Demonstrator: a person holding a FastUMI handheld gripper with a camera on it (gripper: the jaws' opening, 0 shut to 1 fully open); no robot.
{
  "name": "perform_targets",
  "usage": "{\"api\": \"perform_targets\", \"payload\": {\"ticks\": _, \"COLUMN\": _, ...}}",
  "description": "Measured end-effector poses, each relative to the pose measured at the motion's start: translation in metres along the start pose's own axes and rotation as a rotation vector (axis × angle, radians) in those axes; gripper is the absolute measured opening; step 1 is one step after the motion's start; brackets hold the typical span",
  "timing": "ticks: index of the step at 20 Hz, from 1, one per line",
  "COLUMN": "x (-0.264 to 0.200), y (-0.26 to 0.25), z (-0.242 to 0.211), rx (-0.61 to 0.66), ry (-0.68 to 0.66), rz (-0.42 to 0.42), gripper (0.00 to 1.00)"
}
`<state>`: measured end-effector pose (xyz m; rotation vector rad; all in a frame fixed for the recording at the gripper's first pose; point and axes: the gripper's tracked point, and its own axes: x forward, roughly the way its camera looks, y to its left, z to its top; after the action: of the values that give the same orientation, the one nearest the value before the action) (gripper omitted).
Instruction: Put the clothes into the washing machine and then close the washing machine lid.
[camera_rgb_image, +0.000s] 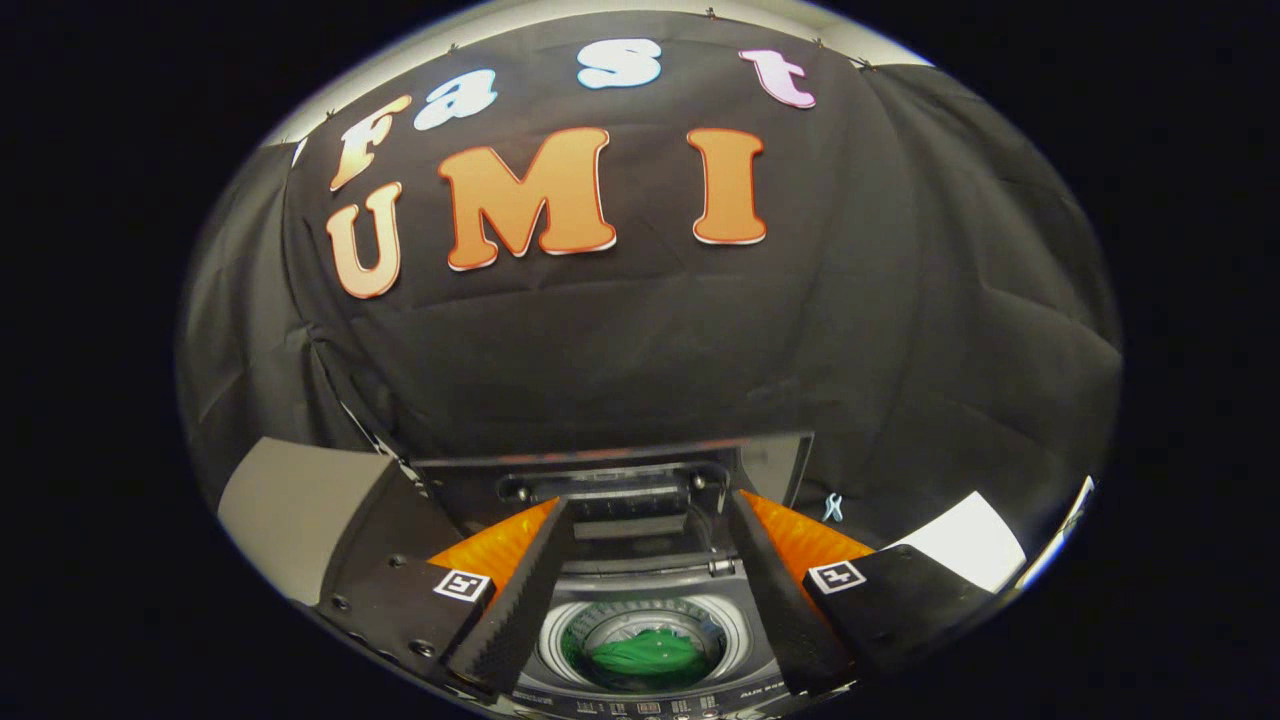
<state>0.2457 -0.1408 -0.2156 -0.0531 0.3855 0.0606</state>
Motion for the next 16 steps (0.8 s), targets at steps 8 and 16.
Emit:
{"api": "perform_targets", "payload": {"ticks": 8, "x": 0.033, "y": 0.022, "z": 0.043, "rx": -0.078, "ry": -0.053, "rz": 0.016, "gripper": 1.00}}
{"api": "perform_targets", "payload": {"ticks": 16, "x": 0.087, "y": 0.045, "z": 0.030, "rx": -0.091, "ry": 0.020, "rz": 0.058, "gripper": 1.00}}
